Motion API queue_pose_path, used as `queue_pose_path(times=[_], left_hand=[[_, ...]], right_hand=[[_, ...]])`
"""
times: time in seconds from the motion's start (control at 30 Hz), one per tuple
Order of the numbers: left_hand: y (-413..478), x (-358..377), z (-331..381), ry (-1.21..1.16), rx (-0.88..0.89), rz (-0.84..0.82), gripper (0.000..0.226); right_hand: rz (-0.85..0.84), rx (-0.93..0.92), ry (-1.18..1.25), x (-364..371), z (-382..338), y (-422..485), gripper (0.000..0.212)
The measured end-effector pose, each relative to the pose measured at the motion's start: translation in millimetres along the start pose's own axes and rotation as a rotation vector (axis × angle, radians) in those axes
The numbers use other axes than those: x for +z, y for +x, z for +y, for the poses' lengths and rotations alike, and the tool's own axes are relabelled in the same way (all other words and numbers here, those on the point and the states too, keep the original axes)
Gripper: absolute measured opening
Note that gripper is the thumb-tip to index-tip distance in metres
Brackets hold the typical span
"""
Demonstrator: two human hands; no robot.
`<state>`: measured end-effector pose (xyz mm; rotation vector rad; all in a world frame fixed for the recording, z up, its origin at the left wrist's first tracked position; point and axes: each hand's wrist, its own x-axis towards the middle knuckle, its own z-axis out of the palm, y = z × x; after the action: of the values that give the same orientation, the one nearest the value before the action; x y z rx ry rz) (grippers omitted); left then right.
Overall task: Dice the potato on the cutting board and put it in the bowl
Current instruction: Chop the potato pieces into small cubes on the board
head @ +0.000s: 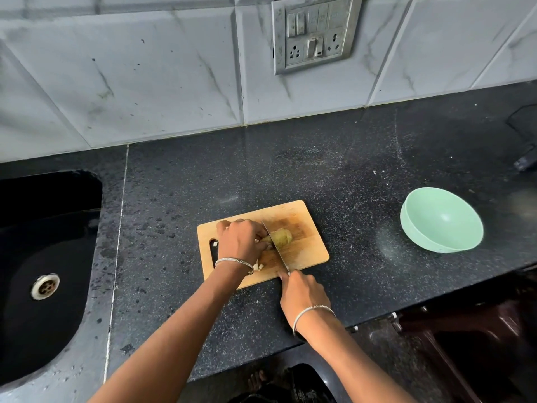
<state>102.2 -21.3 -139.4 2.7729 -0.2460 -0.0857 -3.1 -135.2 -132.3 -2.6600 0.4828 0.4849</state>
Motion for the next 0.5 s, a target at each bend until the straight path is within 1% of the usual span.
queue_pose_path(times=[0.17, 0.27, 0.33, 0.37, 0.43, 0.5], left_hand=[[-0.2, 0.1, -1.0, 0.004, 0.014, 0.004, 0.018], [-2.5, 3.3, -1.2, 0.007, 0.066, 0.048, 0.031], [-2.6, 2.7, -0.5, -0.028, 0.153, 0.071, 0.040], [-2.5, 0.5, 0.4, -0.018, 0.223, 0.073, 0.039], [-3.3, -5.3, 2.4, 0.091, 0.357, 0.034, 0.032], [-3.8, -9.0, 3.7, 0.192, 0.429, -0.040, 0.024]], right_hand=[[0.001, -0.001, 0.003, -1.7, -0.3, 0.6, 0.040], [0.011, 0.004, 0.004, -1.5, 1.0, -0.2, 0.041], [0.010, 0.003, 0.011, -2.0, 1.4, 0.3, 0.042], [0.007, 0.001, 0.016, -2.1, 1.5, 0.4, 0.042], [0.004, 0.000, 0.022, -2.4, 1.5, 0.2, 0.042], [0.010, 0.000, 0.025, -2.6, 1.2, 0.1, 0.042]])
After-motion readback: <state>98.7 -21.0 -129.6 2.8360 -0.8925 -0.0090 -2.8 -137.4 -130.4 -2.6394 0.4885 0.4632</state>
